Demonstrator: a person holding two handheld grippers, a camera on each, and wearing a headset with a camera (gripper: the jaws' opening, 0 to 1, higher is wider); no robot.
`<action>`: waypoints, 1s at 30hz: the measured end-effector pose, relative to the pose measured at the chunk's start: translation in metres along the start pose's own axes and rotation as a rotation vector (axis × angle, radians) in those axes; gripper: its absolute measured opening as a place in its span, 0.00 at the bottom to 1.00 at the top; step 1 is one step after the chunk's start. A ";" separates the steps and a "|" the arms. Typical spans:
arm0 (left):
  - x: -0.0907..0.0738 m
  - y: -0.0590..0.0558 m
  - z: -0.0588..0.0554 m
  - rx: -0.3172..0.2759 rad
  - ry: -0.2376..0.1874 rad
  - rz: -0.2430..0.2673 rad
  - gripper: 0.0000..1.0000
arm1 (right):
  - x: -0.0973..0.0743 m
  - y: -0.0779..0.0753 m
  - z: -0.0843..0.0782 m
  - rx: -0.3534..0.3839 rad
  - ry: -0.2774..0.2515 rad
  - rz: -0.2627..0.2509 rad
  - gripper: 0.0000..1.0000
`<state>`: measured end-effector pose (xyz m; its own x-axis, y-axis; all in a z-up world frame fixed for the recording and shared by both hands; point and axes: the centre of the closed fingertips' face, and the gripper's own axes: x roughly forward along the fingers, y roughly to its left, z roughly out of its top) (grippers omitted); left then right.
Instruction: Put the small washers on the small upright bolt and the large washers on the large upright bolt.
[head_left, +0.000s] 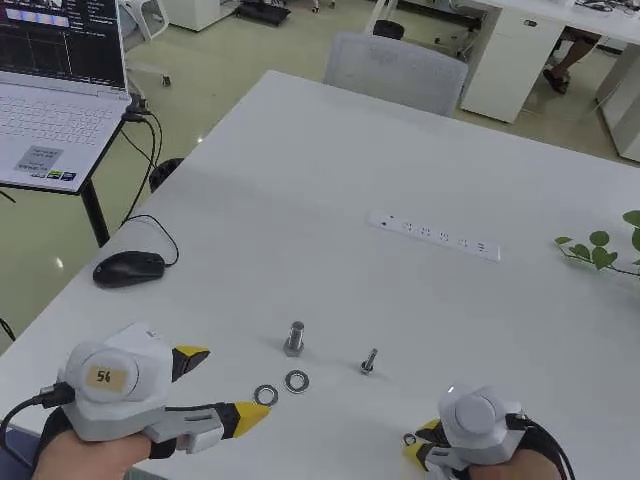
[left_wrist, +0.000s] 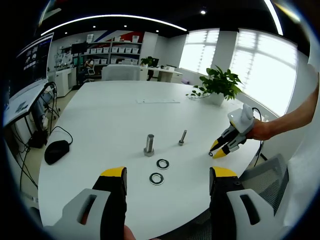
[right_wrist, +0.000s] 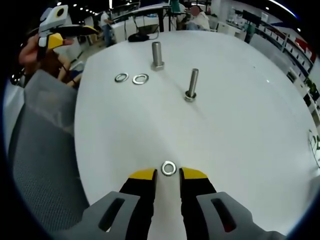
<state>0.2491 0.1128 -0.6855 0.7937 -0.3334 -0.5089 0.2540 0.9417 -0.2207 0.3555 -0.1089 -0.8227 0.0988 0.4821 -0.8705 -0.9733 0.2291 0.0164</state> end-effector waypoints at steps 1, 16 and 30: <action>0.000 0.000 -0.001 0.000 0.001 0.001 0.66 | 0.000 0.000 0.000 -0.005 0.002 0.000 0.20; 0.001 -0.003 -0.001 -0.005 -0.002 0.001 0.66 | 0.000 0.000 0.000 -0.010 0.021 -0.017 0.20; 0.007 -0.007 -0.001 -0.006 0.005 -0.009 0.66 | 0.002 0.003 0.001 -0.049 0.064 -0.043 0.15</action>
<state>0.2523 0.1039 -0.6889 0.7887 -0.3419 -0.5110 0.2578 0.9384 -0.2299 0.3533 -0.1063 -0.8241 0.1289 0.4175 -0.8995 -0.9775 0.2064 -0.0443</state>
